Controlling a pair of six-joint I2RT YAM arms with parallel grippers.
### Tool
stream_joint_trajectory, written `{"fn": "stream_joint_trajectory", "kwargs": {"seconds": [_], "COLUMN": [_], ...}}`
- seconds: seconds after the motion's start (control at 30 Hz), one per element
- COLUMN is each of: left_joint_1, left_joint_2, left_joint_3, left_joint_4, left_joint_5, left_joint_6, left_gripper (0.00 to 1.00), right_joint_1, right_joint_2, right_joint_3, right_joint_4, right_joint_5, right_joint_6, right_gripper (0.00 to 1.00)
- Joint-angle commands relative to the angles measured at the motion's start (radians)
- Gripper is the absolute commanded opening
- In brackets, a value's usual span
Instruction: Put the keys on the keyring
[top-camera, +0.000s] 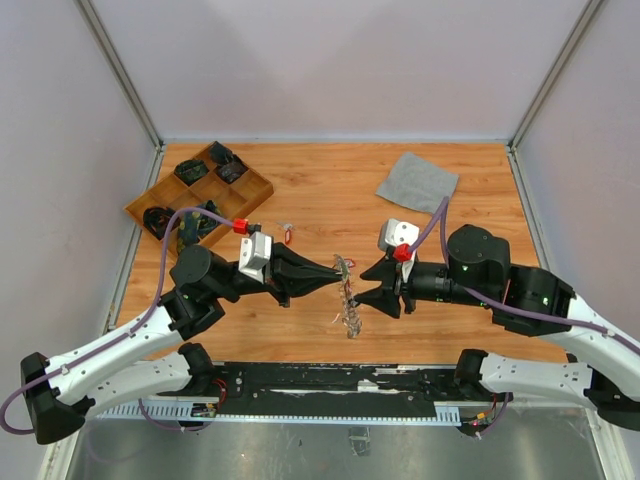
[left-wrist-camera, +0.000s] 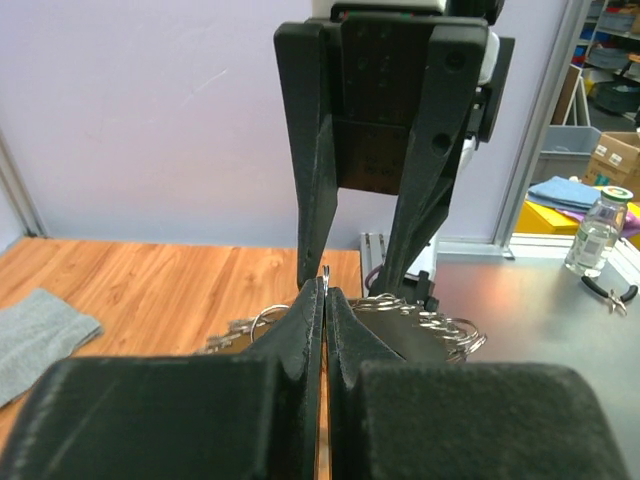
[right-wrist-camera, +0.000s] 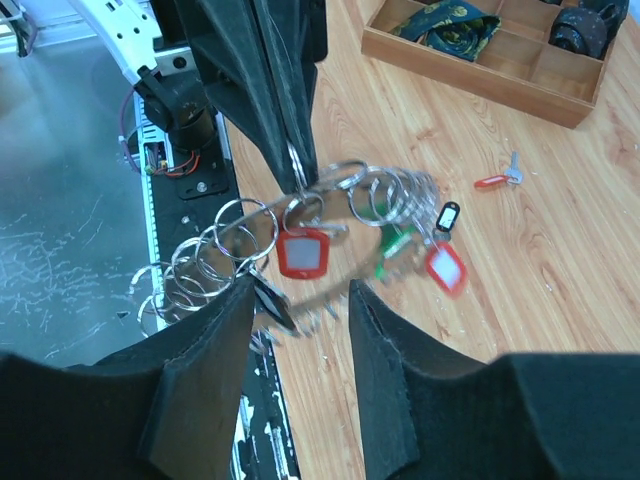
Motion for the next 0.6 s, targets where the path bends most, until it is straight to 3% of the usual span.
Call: {"fn": "stream_joint_trajectory", "kwargs": {"seconds": [0.0, 0.43, 0.57], "left_joint_1": [-0.004, -0.004, -0.004], "left_joint_2": [-0.016, -0.029, -0.03], "left_joint_3": [-0.009, -0.026, -0.033], "left_joint_4": [0.127, 0.195, 0.231], "left_joint_5": [0.037, 0.092, 0.129], "left_joint_6": [-0.019, -0.057, -0.081], "left_gripper": [0.01, 0.0, 0.01], "right_joint_1": [0.01, 0.01, 0.01], "right_joint_2": [-0.018, -0.061, -0.098], "right_joint_3": [-0.036, -0.045, -0.039], "right_joint_4": [0.033, 0.063, 0.039], "right_joint_5": [0.008, -0.051, -0.035], "right_joint_6": [-0.016, -0.059, -0.076], "right_gripper": [0.43, 0.44, 0.39]}}
